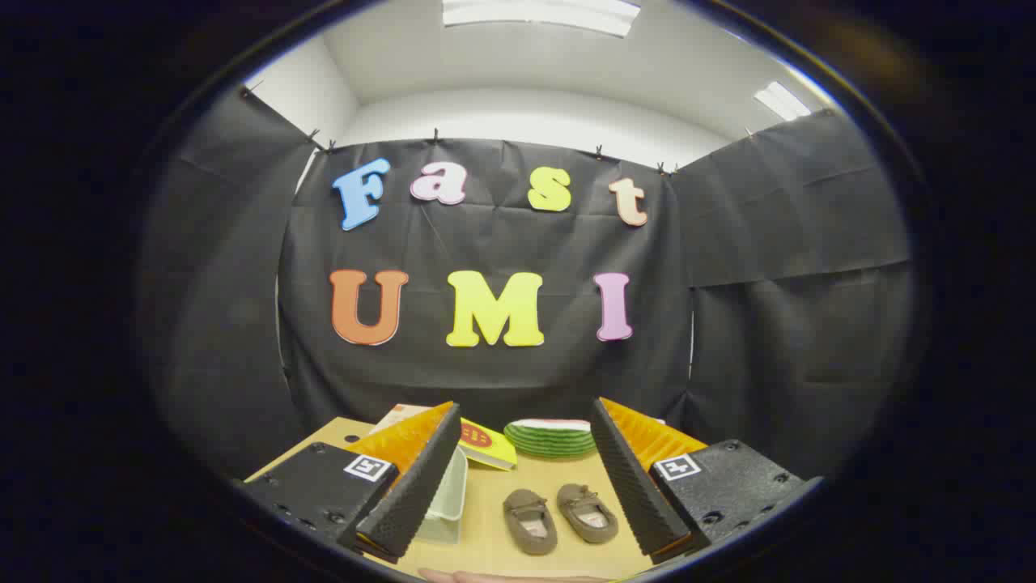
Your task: Open the storage box then place both shoes into the box .Put the left shoe in first, then the right shoe, with the right side of both shoes facing outward in a uniform manner.
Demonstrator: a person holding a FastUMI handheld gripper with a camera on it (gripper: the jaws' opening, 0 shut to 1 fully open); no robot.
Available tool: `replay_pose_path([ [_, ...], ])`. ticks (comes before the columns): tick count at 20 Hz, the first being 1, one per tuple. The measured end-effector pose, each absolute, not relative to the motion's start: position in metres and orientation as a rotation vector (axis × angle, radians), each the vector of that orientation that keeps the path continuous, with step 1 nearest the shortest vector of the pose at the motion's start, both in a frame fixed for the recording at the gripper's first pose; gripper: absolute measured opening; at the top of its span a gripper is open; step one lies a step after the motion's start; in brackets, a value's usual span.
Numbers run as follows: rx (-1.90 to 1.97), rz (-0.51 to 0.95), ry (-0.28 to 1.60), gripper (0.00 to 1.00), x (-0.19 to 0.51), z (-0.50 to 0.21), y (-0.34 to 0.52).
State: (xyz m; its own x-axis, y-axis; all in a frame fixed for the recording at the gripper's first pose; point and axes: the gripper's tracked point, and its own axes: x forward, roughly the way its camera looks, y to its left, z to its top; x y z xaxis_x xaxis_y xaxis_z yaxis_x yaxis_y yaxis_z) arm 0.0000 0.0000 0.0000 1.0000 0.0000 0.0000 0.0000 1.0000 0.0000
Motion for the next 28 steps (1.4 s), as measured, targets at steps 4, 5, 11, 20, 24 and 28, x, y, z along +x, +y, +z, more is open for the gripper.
replay_pose_path([
  [4, -0.008, 0.003, -0.006, 1.0, -0.003, 0.001, -0.002],
  [5, -0.005, -0.003, -0.007, 1.0, -0.003, 0.0, -0.005],
  [11, 0.001, -0.009, -0.006, 1.0, -0.004, 0.0, -0.011],
  [20, -0.008, -0.008, 0.015, 1.0, 0.0, -0.01, -0.012],
  [24, -0.011, -0.014, 0.019, 1.0, 0.005, -0.012, -0.014],
  [28, -0.011, -0.021, 0.027, 1.0, 0.01, -0.017, -0.016],
])
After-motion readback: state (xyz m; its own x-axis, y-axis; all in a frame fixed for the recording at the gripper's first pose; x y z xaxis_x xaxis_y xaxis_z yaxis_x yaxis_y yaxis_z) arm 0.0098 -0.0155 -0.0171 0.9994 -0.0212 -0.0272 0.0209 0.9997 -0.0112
